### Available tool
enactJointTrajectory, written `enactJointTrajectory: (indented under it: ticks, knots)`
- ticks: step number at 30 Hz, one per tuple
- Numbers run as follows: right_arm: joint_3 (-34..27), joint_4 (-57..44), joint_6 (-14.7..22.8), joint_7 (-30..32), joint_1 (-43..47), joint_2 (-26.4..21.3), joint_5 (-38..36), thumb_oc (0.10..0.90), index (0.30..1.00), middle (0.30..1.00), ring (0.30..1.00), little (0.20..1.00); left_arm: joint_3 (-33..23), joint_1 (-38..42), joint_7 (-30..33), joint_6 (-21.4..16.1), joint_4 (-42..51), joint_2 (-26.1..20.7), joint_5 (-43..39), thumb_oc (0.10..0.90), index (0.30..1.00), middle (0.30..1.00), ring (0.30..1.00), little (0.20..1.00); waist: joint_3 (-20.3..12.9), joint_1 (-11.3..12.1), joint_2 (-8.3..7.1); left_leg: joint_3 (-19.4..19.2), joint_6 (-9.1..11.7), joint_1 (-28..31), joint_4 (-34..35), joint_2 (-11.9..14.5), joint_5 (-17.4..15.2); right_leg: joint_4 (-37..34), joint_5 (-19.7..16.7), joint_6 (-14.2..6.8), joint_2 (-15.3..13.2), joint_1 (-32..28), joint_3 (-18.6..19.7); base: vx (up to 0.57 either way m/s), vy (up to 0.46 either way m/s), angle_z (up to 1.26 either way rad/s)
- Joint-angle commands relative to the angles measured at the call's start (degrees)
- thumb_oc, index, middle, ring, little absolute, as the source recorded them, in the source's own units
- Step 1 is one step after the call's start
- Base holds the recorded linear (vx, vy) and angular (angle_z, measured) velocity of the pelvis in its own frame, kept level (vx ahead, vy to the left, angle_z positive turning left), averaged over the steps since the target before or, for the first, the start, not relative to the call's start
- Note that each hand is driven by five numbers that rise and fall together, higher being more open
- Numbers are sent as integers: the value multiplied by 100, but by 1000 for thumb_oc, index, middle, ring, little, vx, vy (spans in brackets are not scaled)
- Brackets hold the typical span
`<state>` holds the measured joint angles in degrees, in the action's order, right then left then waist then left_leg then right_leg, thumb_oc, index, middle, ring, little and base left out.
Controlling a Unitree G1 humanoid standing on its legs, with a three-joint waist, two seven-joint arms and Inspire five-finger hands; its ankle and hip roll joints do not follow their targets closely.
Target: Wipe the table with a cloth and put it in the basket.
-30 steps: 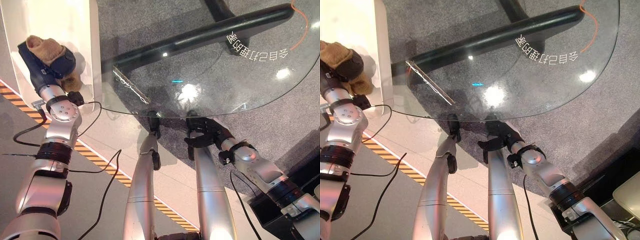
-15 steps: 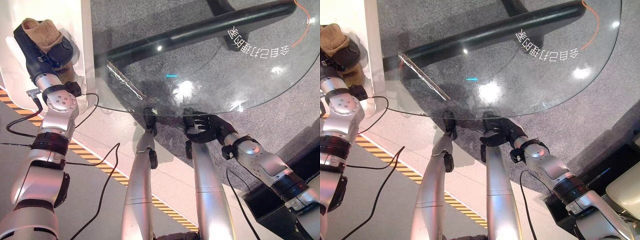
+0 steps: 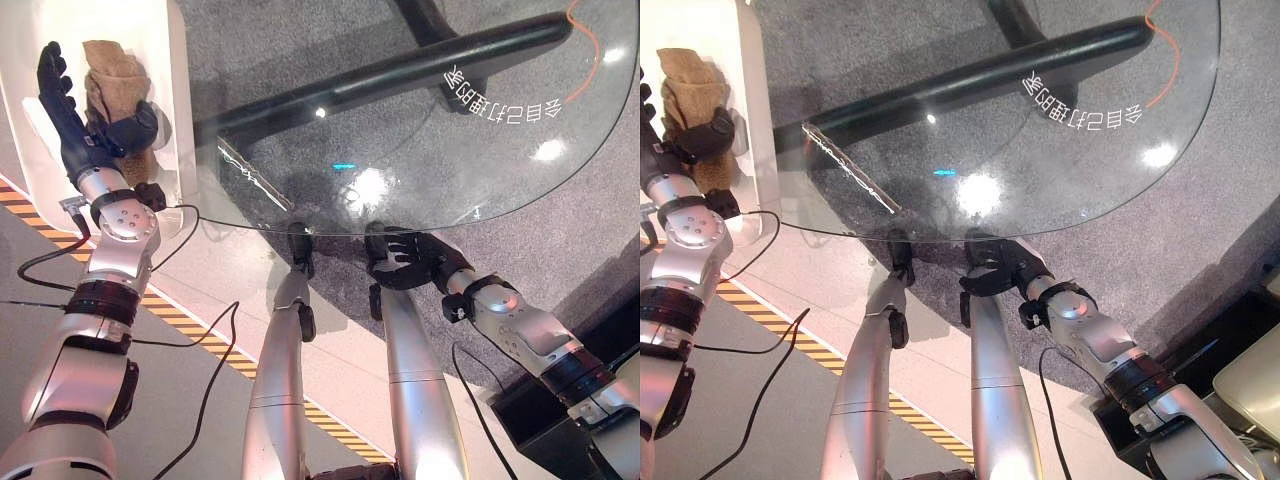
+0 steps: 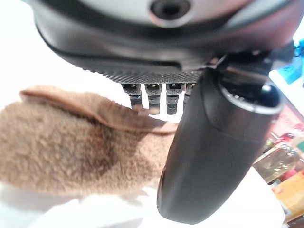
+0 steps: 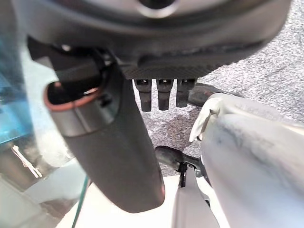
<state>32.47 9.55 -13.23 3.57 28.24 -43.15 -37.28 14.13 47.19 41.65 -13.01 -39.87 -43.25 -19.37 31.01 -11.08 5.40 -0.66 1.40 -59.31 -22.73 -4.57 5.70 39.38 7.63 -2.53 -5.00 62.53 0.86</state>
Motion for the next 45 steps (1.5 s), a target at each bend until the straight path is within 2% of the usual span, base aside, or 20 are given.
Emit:
enactJointTrajectory:
  ticks: [1, 5, 10, 13, 17, 21, 23, 26, 27, 29, 31, 32, 35, 37, 39, 41, 42, 45]
  knots:
    - [-67, -709, 58, -128, -474, 159, 131, 800, 900, 900, 900, 900, -587, -2, 571, -508, 185, -372, 377, 800, 900, 900, 900, 900, -122, 108, 5, -89, 163, 340, -365, -131, -635, -1121, -623, -217, 390, -362, 585, 0, 0, 0]
    - [-99, -812, 23, -90, -631, 268, 285, 800, 900, 900, 900, 900, -813, -163, 880, -590, 392, -356, 504, 800, 900, 900, 900, 900, -122, 104, 24, -79, 158, 514, -316, -137, -641, -1163, -584, -187, 399, -533, 589, -4, -6, -1]
    - [-156, -969, 90, 12, -953, 401, 432, 800, 900, 900, 900, 900, -1313, -421, 1578, -945, 846, -394, 917, 800, 900, 900, 900, 900, -122, 109, 39, -44, 155, 932, -178, -145, -630, -1250, -514, -124, 430, -946, 561, -34, -53, -2]
    - [-184, -1050, 137, 52, -1123, 468, 520, 800, 900, 900, 900, 900, -1540, -550, 1660, -1076, 1164, -345, 1116, 800, 900, 900, 900, 900, -122, 119, 35, -13, 161, 1091, -106, -164, -582, -1304, -519, -94, 452, -1118, 543, -60, -86, -2]
    - [-216, -1060, 220, 105, -1432, 617, 687, 800, 900, 900, 900, 900, -1749, -876, 1272, -1329, 1507, -207, 1075, 800, 900, 900, 900, 900, -122, 136, 12, 56, 173, 1453, -32, -196, -625, -1350, -415, -54, 495, -1512, 501, -60, -94, -4]
    - [-301, -922, 387, 59, -1724, 785, 815, 800, 900, 900, 900, 900, -1883, -1430, 481, -1596, 1874, 65, 855, 800, 900, 900, 900, 900, -122, 171, -49, 161, 186, 1848, 144, -230, -585, -1497, -386, -19, 553, -1969, 433, -95, -135, -4]
    - [-360, -580, 665, -91, -1938, 968, 885, 800, 900, 900, 900, 900, -1837, -1975, -168, -1719, 2128, 417, 602, 800, 900, 900, 900, 900, -122, 217, -135, 264, 200, 2234, 289, -235, -595, -1597, -313, -9, 611, -2402, 372, -143, -231, -1]
    - [-443, -143, 933, -161, -2073, 1196, 988, 800, 900, 900, 900, 900, -1615, -2512, -804, -1603, 2409, 823, 399, 800, 900, 900, 900, 900, -122, 301, -232, 388, 221, 2650, 510, -221, -533, -1748, -286, -10, 665, -2865, 291, -145, -239, 4]
    - [-471, 14, 1014, -146, -2117, 1298, 970, 800, 900, 900, 900, 900, -1434, -2738, -1080, -1412, 2523, 1032, 370, 800, 900, 900, 900, 900, -122, 343, -276, 440, 229, 2859, 612, -203, -502, -1821, -285, -17, 682, -3090, 254, -122, -227, -3]
    - [-517, 95, 1044, -145, -2138, 1354, 963, 800, 900, 900, 900, 900, -1300, -2876, -1192, -1359, 2568, 1122, 444, 800, 900, 900, 900, 900, -122, 367, -292, 462, 232, 2967, 700, -176, -451, -1880, -312, -20, 691, -3207, 224, -114, -157, -5]
    - [-647, 339, 1061, -181, -2238, 1502, 928, 800, 900, 900, 900, 900, -927, -3265, -1508, -1197, 2521, 1336, 380, 800, 900, 900, 900, 900, -172, 419, -327, 501, 234, 3295, 895, -111, -394, -2000, -288, -11, 694, -3559, 131, -136, -191, 5]
    - [-720, 454, 1061, -232, -2290, 1560, 929, 800, 900, 900, 900, 900, -820, -3413, -1649, -1257, 2388, 1391, 362, 800, 900, 900, 900, 900, -246, 430, -335, 510, 229, 3398, 980, -85, -364, -2058, -296, -6, 692, -3665, 100, -105, -157, 11]
    - [-929, 888, 1062, -346, -2462, 1703, 996, 800, 900, 900, 900, 900, -504, -3853, -2378, -1001, 2015, 1530, -84, 800, 900, 900, 900, 900, -495, 456, -337, 517, 223, 3733, 1235, 13, -327, -2241, -300, -12, 656, -4002, 7, -73, -113, -1]
    - [-1006, 1153, 1035, -329, -2551, 1811, 989, 800, 900, 900, 900, 900, -235, -4074, -2525, -877, 1693, 1589, 74, 800, 900, 900, 900, 900, -684, 478, -334, 502, 215, 3961, 1449, 76, -292, -2401, -320, -16, 628, -4249, -68, -10, -94, -5]
    - [-1088, 1470, 961, -348, -2693, 1916, 979, 800, 900, 900, 900, 900, -103, -4333, -2845, -510, 1382, 1702, -45, 800, 900, 900, 900, 900, -916, 494, -346, 466, 212, 4258, 1678, 158, -296, -2636, -320, -24, 613, -4591, -142, 19, -95, -4]
    - [-1150, 1895, 930, -421, -2794, 2016, 1099, 800, 900, 900, 900, 900, -22, -4537, -3098, -378, 883, 1921, 24, 800, 900, 900, 900, 900, -1175, 508, -360, 417, 202, 4542, 1848, 213, -323, -2852, -318, -32, 608, -4922, -201, 46, -63, -6]
    - [-1155, 1934, 926, -425, -2800, 2026, 1107, 800, 900, 900, 900, 900, -11, -4550, -3110, -362, 836, 1939, 26, 800, 900, 900, 900, 900, -1199, 510, -362, 409, 200, 4570, 1864, 218, -325, -2872, -319, -34, 607, -4953, -206, 65, -58, -5]
    - [-1216, 2874, 911, -443, -2884, 2269, 1114, 800, 900, 900, 900, 900, -14, -4731, -3331, 89, -87, 2377, 57, 800, 900, 900, 900, 900, -1637, 545, -421, 334, 179, 5059, 2121, 324, -387, -3185, -305, -72, 599, -5489, -324, 97, -74, -3]
